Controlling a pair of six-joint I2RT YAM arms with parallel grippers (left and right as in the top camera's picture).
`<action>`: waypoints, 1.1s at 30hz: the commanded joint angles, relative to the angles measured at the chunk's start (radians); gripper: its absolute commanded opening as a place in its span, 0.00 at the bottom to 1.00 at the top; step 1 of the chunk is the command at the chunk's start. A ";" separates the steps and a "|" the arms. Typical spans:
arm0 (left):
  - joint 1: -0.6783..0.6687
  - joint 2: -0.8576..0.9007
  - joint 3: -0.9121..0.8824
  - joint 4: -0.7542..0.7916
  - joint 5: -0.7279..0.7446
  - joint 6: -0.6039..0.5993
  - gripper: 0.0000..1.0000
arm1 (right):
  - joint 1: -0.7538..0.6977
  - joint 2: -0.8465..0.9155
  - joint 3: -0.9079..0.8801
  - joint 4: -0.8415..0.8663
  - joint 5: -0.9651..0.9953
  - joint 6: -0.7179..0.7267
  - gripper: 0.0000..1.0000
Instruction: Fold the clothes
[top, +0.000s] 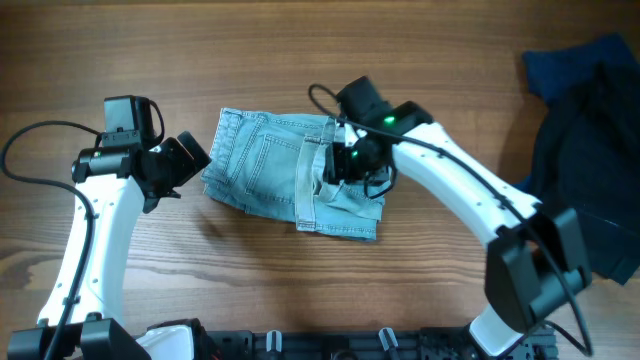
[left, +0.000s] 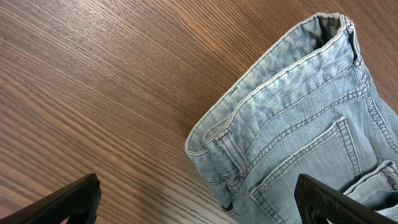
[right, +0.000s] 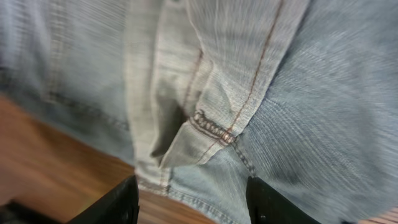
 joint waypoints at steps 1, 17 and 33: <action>0.008 -0.002 0.000 0.000 -0.016 0.000 1.00 | 0.035 0.043 -0.005 -0.008 0.163 0.106 0.55; 0.008 -0.002 0.000 0.003 -0.016 0.000 1.00 | 0.057 0.095 -0.005 0.091 0.229 0.264 0.54; 0.008 -0.002 0.000 0.003 -0.016 0.000 1.00 | 0.065 0.211 -0.005 0.098 0.258 0.296 0.17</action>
